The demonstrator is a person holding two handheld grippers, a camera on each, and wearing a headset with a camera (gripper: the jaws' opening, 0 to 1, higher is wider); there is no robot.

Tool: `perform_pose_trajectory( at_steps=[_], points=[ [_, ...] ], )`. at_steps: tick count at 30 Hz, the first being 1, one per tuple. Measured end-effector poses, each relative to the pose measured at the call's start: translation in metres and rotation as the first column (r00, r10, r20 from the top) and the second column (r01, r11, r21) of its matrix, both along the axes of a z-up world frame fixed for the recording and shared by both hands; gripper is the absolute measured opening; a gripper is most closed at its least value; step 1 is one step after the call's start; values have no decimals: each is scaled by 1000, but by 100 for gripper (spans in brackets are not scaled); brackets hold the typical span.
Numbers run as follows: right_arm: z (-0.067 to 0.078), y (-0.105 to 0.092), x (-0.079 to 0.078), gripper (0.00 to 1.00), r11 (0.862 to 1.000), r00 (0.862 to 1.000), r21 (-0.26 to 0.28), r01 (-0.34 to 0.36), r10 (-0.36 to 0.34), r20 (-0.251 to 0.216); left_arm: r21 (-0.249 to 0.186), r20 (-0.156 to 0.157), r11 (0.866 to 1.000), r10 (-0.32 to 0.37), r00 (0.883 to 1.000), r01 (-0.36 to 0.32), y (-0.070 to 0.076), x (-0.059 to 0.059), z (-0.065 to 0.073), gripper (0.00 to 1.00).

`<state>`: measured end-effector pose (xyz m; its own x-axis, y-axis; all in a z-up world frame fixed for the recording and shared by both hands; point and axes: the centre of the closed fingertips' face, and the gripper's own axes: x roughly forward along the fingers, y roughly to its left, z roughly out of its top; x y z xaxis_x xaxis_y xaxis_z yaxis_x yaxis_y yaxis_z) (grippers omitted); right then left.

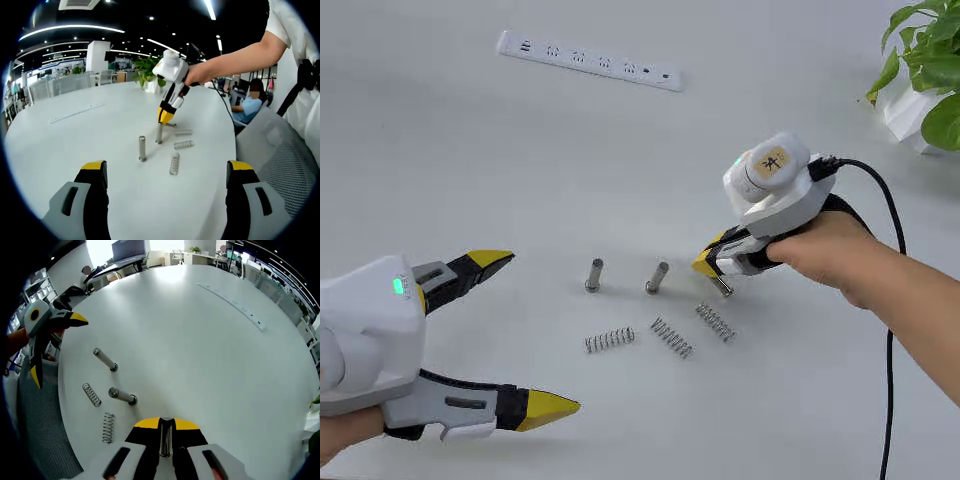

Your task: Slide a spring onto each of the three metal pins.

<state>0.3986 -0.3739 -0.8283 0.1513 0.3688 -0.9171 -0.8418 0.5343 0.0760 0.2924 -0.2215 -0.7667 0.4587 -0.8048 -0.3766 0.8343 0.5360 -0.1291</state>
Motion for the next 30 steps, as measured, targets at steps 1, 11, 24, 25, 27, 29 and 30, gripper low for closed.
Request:
perform_pose_trajectory(
  at_steps=[1, 11, 24, 25, 27, 29, 30],
  points=[
    [1, 0, -1, 4, 1000, 1000, 2, 2, -2, 2, 0, 0, 1000, 0, 1000, 0, 0, 0, 0, 98],
    [12, -7, -8, 4, 1000, 1000, 23, 21, -22, 18, -1, 2, 1000, -2, 1000, 2, -1, 0, 1, 98],
    [24, -16, -16, 4, 999, 998, 38, 38, -40, 47, 4, 4, 1000, -8, 1000, 8, -3, -1, 2, 98],
    [24, -17, -16, 4, 998, 998, 39, 39, -41, 49, 4, 3, 1000, -8, 1000, 8, -3, -1, 2, 98],
    [27, -19, -19, 4, 998, 998, 42, 42, -44, 52, 5, 3, 1000, -10, 1000, 10, -4, -1, 2, 98],
    [29, -21, -21, 4, 998, 997, 47, 48, -51, 54, 5, 3, 1000, -12, 1000, 12, -4, -1, 1, 98],
    [29, -21, -22, 4, 998, 997, 48, 50, -53, 56, 5, 2, 1000, -12, 1000, 12, -4, -1, 1, 98]
  ],
)
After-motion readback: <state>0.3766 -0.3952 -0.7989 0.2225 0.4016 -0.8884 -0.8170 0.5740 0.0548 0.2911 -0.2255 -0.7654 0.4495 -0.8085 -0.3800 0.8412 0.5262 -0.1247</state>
